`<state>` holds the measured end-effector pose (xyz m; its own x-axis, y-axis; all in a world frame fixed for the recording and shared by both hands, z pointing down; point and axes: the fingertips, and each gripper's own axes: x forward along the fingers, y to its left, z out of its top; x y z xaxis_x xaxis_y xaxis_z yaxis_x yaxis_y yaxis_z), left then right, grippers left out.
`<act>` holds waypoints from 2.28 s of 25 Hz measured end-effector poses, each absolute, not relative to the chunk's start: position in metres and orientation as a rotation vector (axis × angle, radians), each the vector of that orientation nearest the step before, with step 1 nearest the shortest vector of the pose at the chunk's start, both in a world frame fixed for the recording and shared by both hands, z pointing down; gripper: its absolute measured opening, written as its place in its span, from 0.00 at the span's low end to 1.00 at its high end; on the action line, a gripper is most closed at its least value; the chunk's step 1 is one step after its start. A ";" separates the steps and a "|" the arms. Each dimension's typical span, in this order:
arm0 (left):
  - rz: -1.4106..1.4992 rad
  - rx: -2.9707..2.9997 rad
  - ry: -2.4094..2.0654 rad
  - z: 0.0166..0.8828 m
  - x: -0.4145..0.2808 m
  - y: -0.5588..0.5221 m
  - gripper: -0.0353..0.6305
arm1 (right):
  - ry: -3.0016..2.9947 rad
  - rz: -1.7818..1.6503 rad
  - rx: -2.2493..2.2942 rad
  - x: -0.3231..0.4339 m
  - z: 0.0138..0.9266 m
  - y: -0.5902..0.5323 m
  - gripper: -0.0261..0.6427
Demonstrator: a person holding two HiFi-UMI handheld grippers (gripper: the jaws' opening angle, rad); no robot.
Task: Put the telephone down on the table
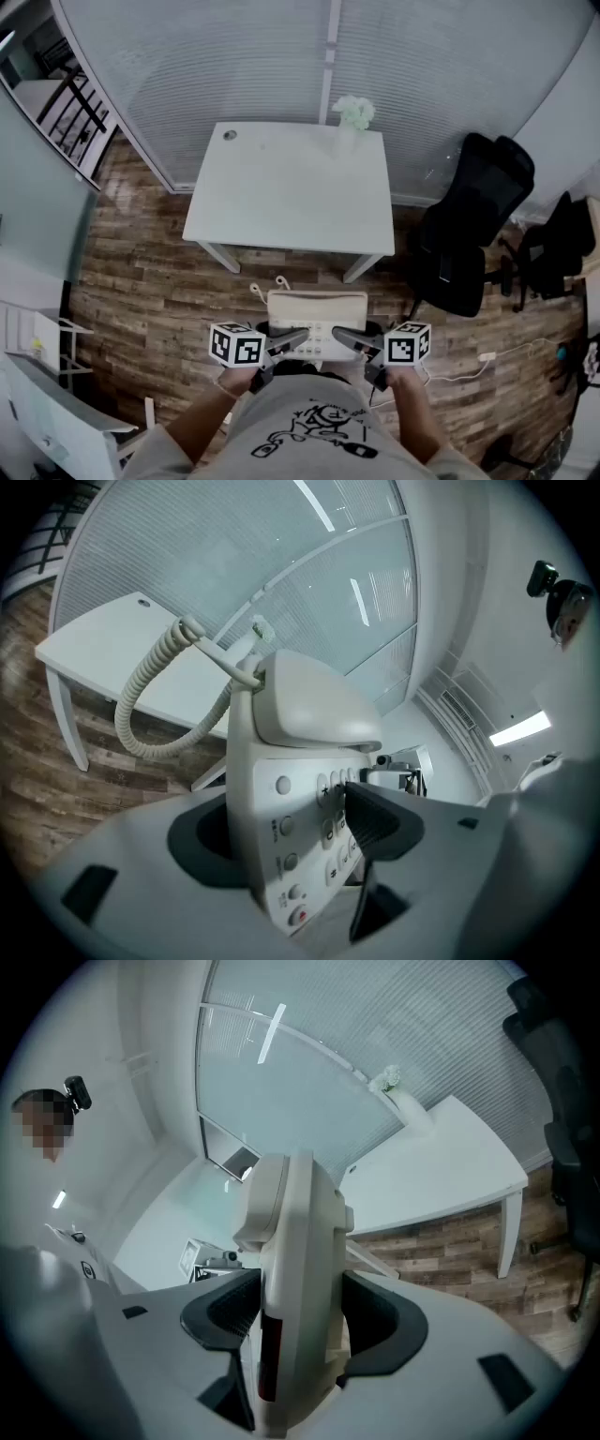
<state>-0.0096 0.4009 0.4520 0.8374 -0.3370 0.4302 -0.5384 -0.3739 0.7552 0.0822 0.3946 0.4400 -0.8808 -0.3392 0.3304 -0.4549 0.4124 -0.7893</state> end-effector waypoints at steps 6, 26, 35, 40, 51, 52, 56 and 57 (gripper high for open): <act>0.255 1.997 -0.647 0.450 -0.003 0.403 0.52 | -2.537 1.484 0.714 0.090 0.442 0.399 0.47; 0.238 2.006 -0.664 0.445 0.036 0.380 0.52 | -2.553 1.456 0.706 0.130 0.439 0.375 0.47; 0.232 2.003 -0.684 0.445 0.033 0.363 0.52 | -2.558 1.463 0.694 0.126 0.439 0.356 0.47; 0.235 2.004 -0.673 0.447 0.028 0.343 0.52 | -2.558 1.467 0.705 0.121 0.441 0.337 0.47; 0.254 2.017 -0.640 0.446 0.003 0.270 0.52 | -2.549 1.487 0.749 0.096 0.440 0.268 0.47; 0.255 2.018 -0.636 0.445 0.000 0.264 0.52 | -2.548 1.486 0.754 0.093 0.440 0.262 0.47; 0.243 2.012 -0.630 0.446 -0.015 0.239 0.52 | -2.545 1.473 0.759 0.079 0.440 0.236 0.47; 0.241 2.009 -0.628 0.447 -0.018 0.233 0.52 | -2.543 1.474 0.759 0.075 0.440 0.230 0.47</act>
<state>-0.0184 0.2326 0.4465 0.8465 -0.3305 0.4173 -0.5249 -0.3874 0.7579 0.0748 0.2295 0.4403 -0.8696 -0.3667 0.3306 -0.4692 0.4052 -0.7846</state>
